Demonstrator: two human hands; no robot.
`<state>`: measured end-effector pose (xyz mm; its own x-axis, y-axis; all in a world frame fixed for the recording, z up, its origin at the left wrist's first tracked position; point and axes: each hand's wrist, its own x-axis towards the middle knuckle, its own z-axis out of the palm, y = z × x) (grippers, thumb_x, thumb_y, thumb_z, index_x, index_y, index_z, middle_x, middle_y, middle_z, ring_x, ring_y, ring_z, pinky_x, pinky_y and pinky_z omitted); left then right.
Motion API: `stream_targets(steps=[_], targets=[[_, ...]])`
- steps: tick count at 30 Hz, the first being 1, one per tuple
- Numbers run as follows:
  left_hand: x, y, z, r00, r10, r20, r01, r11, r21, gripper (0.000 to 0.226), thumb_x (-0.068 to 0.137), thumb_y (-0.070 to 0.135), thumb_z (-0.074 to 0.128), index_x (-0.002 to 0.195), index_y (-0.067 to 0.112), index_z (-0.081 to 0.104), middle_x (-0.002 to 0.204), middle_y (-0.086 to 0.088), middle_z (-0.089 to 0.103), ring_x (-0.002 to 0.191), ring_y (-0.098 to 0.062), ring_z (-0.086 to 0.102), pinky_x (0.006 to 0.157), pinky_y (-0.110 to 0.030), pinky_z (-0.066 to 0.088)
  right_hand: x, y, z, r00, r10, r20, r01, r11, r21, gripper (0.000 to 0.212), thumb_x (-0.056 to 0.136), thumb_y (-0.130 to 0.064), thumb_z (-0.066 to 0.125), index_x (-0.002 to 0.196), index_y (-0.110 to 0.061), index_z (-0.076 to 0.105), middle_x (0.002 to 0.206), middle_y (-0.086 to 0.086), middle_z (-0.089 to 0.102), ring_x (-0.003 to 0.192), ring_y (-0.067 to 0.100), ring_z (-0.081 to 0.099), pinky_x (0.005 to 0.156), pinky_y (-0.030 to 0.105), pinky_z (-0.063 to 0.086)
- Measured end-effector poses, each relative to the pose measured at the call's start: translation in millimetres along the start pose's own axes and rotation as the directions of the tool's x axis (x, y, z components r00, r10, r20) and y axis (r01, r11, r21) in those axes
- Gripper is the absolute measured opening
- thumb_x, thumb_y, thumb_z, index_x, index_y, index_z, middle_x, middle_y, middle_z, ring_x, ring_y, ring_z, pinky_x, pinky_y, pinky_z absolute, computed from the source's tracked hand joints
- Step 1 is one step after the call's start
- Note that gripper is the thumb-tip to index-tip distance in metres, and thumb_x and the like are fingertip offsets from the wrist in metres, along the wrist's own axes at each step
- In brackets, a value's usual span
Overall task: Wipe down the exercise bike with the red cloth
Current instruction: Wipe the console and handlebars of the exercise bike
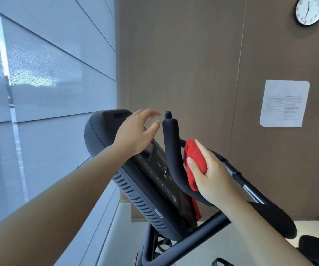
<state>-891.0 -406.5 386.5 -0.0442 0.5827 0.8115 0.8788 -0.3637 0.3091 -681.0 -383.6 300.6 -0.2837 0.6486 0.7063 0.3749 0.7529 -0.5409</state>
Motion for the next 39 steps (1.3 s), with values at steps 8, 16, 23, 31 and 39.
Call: stream_targets(steps=[8,16,23,31,39], targets=[[42.8,40.3,24.3,0.991,-0.107,0.083,0.112,0.992,-0.06,0.036,0.096,0.041,0.038,0.114,0.023,0.063,0.115,0.004,0.065,0.108,-0.014,0.056,0.087,-0.029,0.04,-19.6,17.6,-5.4,0.92,-0.169,0.354,0.253,0.946,-0.205,0.063,0.094,-0.047,0.039,0.147,-0.037,0.007,0.15,-0.021,0.02,0.132,0.001,0.026,0.103,0.016,0.027],[34.9,47.4,54.1,0.981,-0.193,-0.028,0.195,0.977,0.084,0.039,0.099,0.04,0.032,0.093,0.033,0.07,0.085,-0.001,0.072,0.093,-0.017,0.063,0.082,-0.033,0.049,-11.1,41.0,-39.8,0.874,-0.129,0.468,0.222,0.963,-0.15,0.059,0.095,-0.046,0.039,0.147,-0.035,0.013,0.151,-0.022,0.019,0.137,0.001,0.021,0.109,0.018,0.02],[29.2,58.1,54.0,0.969,-0.24,-0.067,0.248,0.952,0.18,0.04,0.099,0.045,0.031,0.104,0.031,0.067,0.098,0.003,0.071,0.097,-0.016,0.061,0.085,-0.036,0.05,-17.7,59.1,-56.8,0.833,-0.16,0.53,0.239,0.968,-0.082,0.055,0.095,-0.042,0.044,0.145,-0.033,0.024,0.146,-0.018,0.032,0.13,0.003,0.033,0.105,0.018,0.028],[13.0,65.0,45.7,0.959,-0.281,-0.023,0.28,0.938,0.203,0.045,0.1,0.047,0.026,0.129,0.026,0.051,0.124,-0.001,0.06,0.118,-0.017,0.05,0.095,-0.03,0.035,-23.9,64.7,-55.0,0.838,-0.292,0.461,0.311,0.95,0.037,0.057,0.094,-0.039,0.046,0.146,-0.029,0.024,0.147,-0.017,0.03,0.133,0.0,0.028,0.103,0.009,0.018],[-55.9,39.7,24.5,0.961,-0.275,-0.003,0.261,0.907,0.332,0.047,0.097,0.047,0.024,0.14,0.033,0.039,0.133,0.004,0.054,0.126,-0.012,0.044,0.097,-0.031,0.037,-21.7,66.3,-59.2,0.927,-0.22,0.304,0.199,0.975,0.099,0.047,0.094,-0.036,0.047,0.139,-0.029,0.038,0.138,-0.015,0.046,0.125,0.005,0.043,0.099,0.015,0.032]])
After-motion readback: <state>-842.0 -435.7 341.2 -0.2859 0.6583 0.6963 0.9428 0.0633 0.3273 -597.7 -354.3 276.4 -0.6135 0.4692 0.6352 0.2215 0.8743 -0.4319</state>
